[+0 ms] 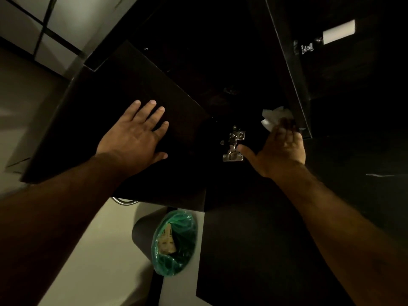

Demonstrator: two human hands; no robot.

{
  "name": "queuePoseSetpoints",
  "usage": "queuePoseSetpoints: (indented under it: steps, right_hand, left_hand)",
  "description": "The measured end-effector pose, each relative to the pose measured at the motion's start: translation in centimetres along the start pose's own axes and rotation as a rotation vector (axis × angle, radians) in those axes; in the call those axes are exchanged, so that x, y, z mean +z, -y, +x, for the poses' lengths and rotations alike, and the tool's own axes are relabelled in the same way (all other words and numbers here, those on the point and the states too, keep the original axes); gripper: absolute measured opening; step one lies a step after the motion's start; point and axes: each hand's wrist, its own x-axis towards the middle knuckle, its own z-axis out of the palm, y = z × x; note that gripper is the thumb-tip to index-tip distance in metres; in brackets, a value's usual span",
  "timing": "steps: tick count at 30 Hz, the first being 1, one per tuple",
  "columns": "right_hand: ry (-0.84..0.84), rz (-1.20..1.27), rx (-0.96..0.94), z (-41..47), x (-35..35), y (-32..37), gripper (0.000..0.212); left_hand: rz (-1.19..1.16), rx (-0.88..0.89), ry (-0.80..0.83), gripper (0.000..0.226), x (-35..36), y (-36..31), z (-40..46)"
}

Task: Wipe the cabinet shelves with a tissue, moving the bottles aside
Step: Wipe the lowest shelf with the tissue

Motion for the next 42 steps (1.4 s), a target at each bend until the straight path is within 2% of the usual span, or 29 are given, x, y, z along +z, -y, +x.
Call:
queuePoseSetpoints:
  steps: [7, 11, 17, 27, 33, 37, 42]
  right_hand:
    - [-0.085, 0.178, 0.097, 2.7, 0.6, 1.9, 0.104]
    - [-0.075, 0.193, 0.127, 3.6, 0.4, 2.3, 0.104]
    - [-0.006, 0.2, 0.047, 4.4, 0.4, 3.7, 0.11]
    - [-0.06, 0.206, -0.111, 6.1, 0.3, 7.7, 0.113]
    - [0.041, 0.043, -0.245, 7.1, -1.9, 10.5, 0.093]
    - [0.08, 0.025, -0.311, 8.4, -1.1, 12.4, 0.068]
    - [0.112, 0.03, -0.331, 9.0, -0.9, 12.2, 0.06]
  left_hand:
    - [0.009, 0.013, -0.016, 0.079, 0.0, 0.1, 0.1]
    - [0.007, 0.012, -0.027, 0.08, 0.3, 0.2, 0.2]
    - [0.018, 0.0, -0.026, 0.08, 0.2, 0.1, 0.2]
    - [0.015, -0.01, -0.005, 0.079, -0.1, -0.2, 0.0]
    - [-0.004, -0.023, 0.006, 0.079, -0.4, -0.3, 0.0]
    - [-0.008, -0.026, 0.015, 0.079, -0.3, -0.3, 0.0]
    - [-0.024, -0.028, 0.02, 0.079, -0.5, -0.4, 0.1]
